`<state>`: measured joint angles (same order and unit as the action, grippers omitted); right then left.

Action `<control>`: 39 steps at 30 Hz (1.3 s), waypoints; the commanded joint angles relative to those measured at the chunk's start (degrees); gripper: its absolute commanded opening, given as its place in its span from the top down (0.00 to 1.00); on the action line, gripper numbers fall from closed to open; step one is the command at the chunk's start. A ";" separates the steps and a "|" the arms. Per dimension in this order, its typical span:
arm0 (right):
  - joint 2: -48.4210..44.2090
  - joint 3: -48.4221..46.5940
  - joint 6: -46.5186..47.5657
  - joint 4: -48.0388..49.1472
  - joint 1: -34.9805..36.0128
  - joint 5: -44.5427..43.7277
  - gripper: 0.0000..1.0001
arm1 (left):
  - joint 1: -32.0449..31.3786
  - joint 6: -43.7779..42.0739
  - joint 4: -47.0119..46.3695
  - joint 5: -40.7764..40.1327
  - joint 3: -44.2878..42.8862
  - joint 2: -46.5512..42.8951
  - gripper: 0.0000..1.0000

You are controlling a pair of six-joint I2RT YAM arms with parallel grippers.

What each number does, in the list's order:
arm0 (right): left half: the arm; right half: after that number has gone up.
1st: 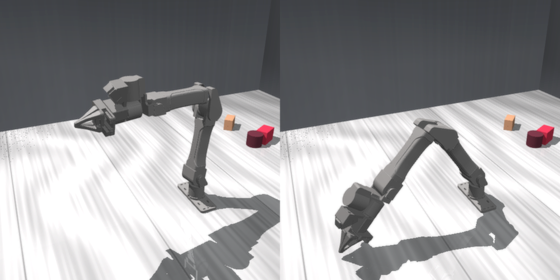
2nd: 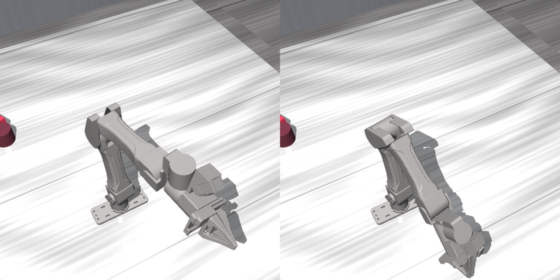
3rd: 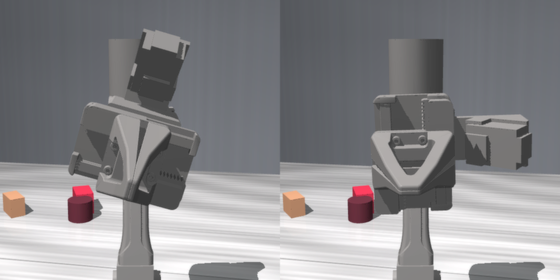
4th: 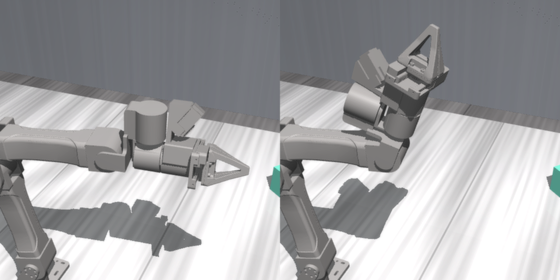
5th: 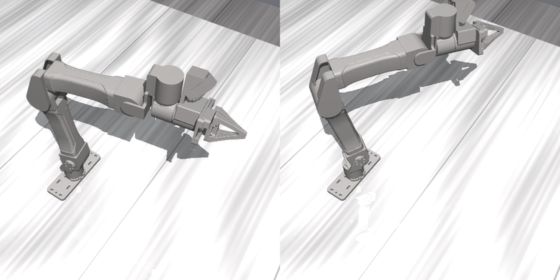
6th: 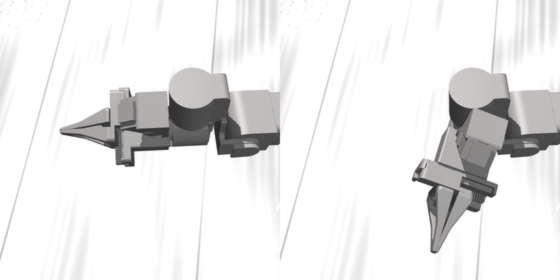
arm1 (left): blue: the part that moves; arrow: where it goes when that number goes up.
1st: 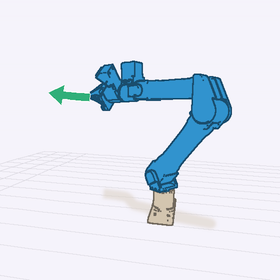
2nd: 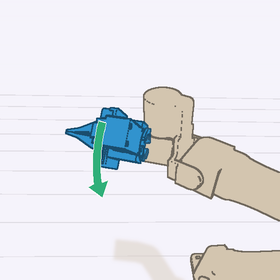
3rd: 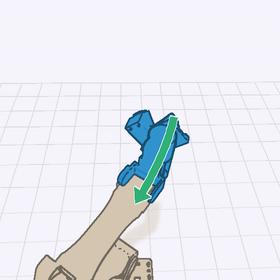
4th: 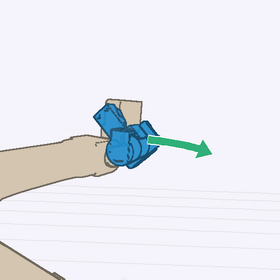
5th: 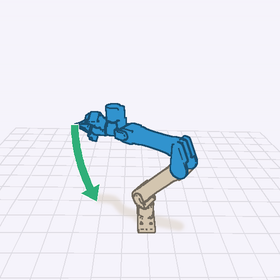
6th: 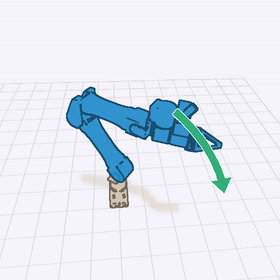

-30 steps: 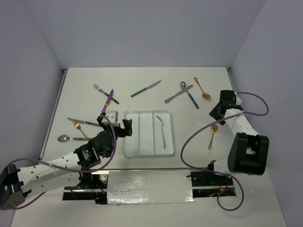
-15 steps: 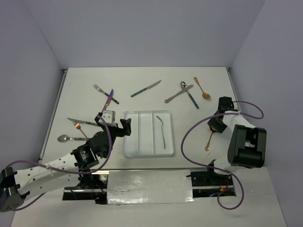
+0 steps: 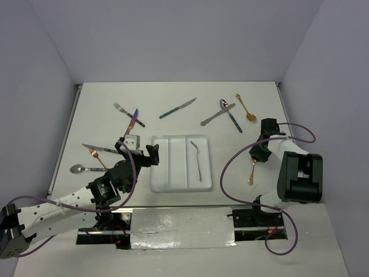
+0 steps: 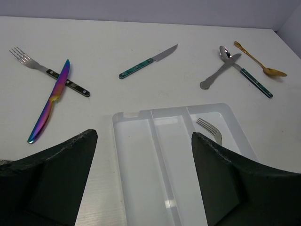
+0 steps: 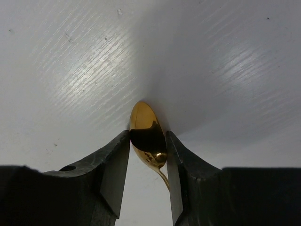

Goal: Sort the eating utensils into containers

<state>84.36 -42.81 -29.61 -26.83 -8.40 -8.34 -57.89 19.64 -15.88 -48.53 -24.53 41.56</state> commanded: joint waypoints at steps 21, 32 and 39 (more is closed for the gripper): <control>-11.40 -6.66 0.52 -1.29 10.75 2.54 1.00 | -0.12 -0.57 -1.96 -2.88 -1.48 0.36 0.06; -11.51 -9.39 -6.08 25.33 37.04 16.87 1.00 | -0.12 -1.09 -5.74 -0.25 1.24 -1.92 0.06; 2.64 -17.75 -9.58 29.98 41.62 17.66 1.00 | -0.12 -1.36 -6.36 -0.59 0.80 0.97 0.07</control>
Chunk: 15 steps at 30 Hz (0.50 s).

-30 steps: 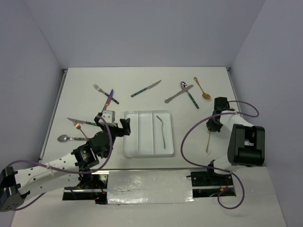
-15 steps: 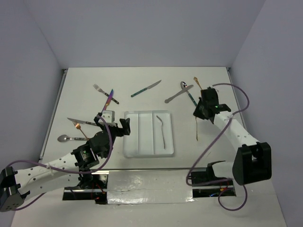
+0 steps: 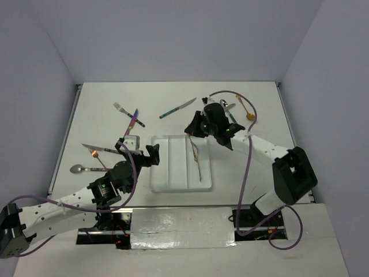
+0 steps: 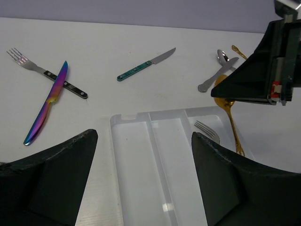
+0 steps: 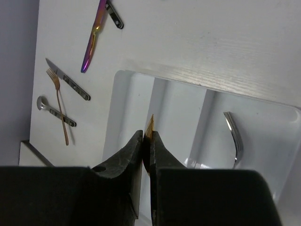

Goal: Sort the eating utensils into containers

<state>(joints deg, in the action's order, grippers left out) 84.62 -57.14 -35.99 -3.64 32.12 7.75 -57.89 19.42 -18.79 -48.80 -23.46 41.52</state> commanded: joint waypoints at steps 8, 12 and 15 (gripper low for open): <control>13.46 -6.75 -12.17 11.19 6.99 1.22 1.00 | -0.12 -1.23 -2.84 -0.77 -1.76 4.36 0.07; 17.32 -7.19 -14.37 9.62 9.18 -2.55 1.00 | -0.12 -1.23 -2.84 -0.86 -1.76 4.19 0.07; 17.95 -5.61 -15.86 10.05 9.71 -4.31 1.00 | -0.12 -1.05 -2.75 -0.95 -1.32 2.96 0.07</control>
<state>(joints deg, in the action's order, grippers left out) 102.30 -61.87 -48.64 4.16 41.50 6.98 -57.89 19.33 -19.27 -48.93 -23.49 45.82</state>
